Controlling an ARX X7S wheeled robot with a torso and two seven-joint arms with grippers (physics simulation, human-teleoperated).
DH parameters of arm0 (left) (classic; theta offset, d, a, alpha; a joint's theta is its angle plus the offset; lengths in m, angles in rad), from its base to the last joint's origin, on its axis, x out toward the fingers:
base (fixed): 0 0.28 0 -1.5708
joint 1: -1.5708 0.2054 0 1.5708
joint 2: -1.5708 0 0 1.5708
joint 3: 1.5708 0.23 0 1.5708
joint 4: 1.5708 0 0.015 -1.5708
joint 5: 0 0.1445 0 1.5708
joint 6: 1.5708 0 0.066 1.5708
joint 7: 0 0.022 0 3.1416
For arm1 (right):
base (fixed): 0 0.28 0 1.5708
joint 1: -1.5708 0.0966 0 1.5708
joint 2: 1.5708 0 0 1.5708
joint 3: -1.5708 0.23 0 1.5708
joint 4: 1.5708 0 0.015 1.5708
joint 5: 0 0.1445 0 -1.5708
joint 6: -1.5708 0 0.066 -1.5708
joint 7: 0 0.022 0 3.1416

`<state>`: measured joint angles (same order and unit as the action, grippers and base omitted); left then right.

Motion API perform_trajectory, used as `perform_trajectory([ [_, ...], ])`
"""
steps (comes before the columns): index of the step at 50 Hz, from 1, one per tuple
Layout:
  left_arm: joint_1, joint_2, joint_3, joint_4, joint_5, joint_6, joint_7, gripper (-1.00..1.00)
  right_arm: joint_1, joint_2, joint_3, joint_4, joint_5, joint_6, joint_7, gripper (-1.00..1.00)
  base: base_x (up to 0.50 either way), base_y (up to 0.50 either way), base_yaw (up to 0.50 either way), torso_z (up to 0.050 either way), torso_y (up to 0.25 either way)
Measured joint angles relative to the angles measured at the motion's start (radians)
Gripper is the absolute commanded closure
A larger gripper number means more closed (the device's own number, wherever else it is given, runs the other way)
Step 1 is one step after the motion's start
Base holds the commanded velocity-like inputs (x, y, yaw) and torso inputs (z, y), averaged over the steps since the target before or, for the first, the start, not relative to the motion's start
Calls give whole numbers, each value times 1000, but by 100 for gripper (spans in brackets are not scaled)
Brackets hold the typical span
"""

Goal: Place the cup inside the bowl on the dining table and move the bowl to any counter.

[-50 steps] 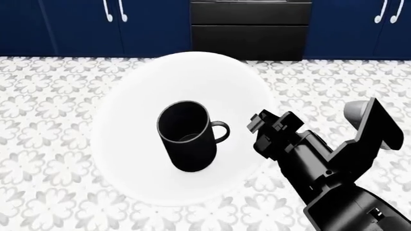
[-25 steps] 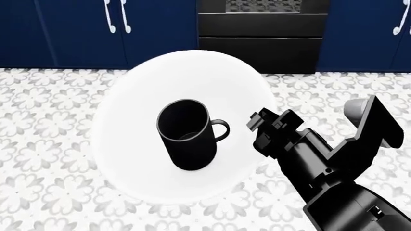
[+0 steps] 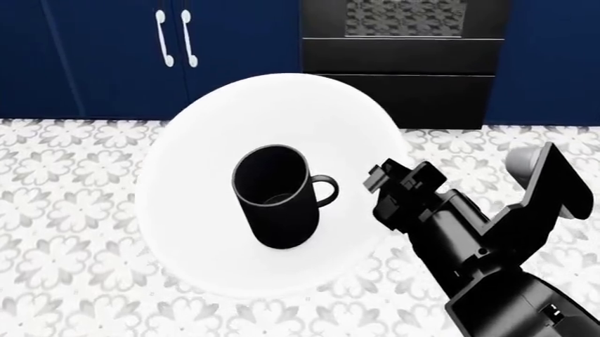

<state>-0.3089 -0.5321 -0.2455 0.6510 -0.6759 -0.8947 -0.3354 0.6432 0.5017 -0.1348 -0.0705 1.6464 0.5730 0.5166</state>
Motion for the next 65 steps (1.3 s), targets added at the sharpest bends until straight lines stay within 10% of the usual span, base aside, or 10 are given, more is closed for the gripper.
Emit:
perform_trajectory([
  [65,3,-3,19,-6,-6,16,-16,-100,23,9,-6,-4,18,-3,16,100,500,186,0,0,2],
])
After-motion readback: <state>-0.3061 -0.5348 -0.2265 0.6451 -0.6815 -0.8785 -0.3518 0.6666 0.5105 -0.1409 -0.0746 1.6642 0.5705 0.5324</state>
